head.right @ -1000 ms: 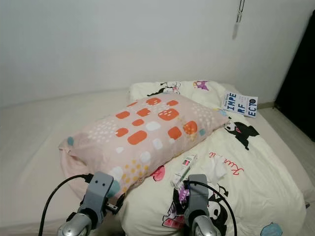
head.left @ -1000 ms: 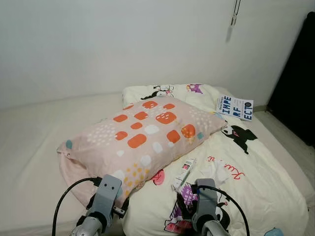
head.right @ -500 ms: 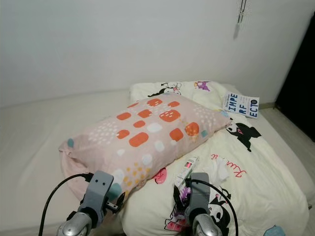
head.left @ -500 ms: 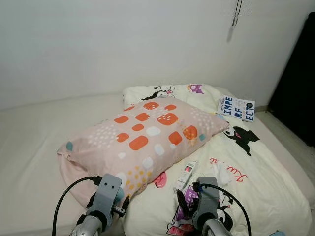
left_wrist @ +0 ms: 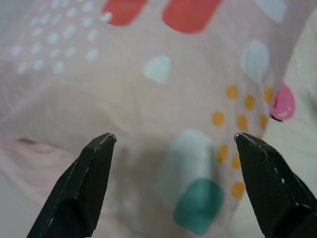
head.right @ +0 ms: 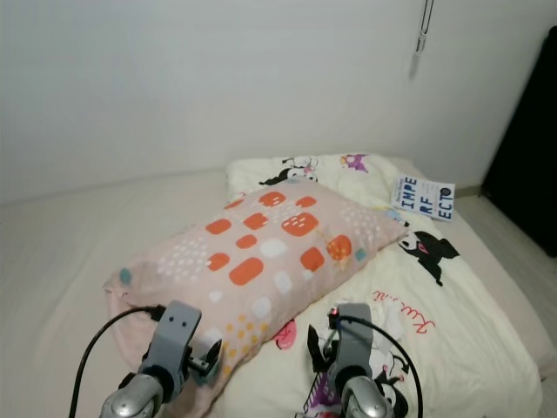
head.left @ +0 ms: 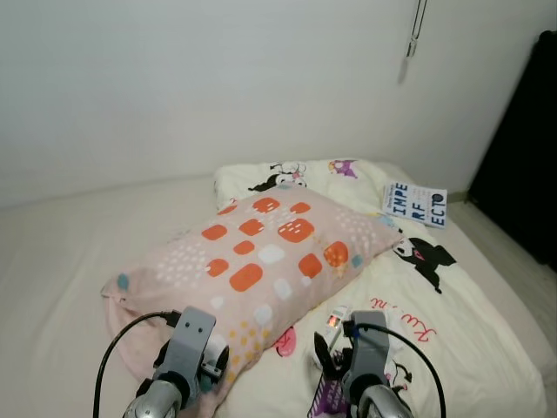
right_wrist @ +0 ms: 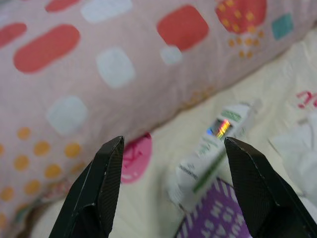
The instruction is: Clean up the room
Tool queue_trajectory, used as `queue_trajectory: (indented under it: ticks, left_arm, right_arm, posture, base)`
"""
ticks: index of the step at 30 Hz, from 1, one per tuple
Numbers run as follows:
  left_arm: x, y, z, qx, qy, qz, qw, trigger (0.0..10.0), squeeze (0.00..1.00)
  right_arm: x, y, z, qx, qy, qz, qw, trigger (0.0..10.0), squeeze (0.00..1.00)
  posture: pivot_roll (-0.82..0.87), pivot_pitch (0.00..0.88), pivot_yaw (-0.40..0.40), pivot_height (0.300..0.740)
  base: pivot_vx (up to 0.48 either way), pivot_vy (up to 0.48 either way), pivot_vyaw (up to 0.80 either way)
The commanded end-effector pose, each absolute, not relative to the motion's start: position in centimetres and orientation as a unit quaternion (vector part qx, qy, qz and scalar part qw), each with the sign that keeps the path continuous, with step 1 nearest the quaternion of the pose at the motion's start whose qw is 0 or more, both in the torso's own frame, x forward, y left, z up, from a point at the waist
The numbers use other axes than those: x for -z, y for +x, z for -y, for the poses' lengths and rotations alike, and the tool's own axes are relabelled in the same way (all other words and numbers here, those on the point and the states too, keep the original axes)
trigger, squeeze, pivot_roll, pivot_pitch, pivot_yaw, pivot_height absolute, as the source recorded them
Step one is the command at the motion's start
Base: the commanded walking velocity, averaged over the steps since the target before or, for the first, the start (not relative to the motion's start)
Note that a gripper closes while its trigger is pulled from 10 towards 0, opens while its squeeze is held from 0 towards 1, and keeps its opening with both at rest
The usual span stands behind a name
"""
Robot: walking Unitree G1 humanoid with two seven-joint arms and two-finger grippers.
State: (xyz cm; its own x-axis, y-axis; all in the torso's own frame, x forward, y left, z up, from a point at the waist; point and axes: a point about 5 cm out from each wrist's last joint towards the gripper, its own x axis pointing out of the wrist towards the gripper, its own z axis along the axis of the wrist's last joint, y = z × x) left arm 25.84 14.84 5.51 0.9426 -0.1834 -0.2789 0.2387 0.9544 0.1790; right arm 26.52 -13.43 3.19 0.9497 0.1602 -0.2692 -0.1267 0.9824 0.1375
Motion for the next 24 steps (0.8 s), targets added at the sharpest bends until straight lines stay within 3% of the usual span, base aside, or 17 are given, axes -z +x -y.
queue_trajectory:
  ticks: [1,13,24]
  left_arm:
    - [-5.1,25.5,-15.2,0.106,0.110,-0.145,0.978,10.0,0.00]
    - [-5.0,25.4,-16.3,0.042,0.093,-0.143,0.985,10.0,0.00]
    - [-5.0,25.3,-16.1,0.039,0.089,-0.137,0.986,10.0,0.00]
  right_arm:
    - [-2.9,26.2,13.3,-0.071,0.068,-0.148,0.984,10.0,0.00]
    - [-2.9,26.3,12.9,-0.090,0.043,-0.149,0.984,10.0,0.00]
    - [-3.0,26.3,13.2,-0.095,0.048,-0.146,0.984,10.0,0.00]
  posture:
    - [0.05,0.158,0.065,0.733]
    - [0.04,0.157,0.062,0.737]
    - [0.03,0.142,0.040,0.740]
  base:
    - [0.000,0.000,0.00]
    - [0.000,0.000,0.00]
    - [0.000,0.000,0.00]
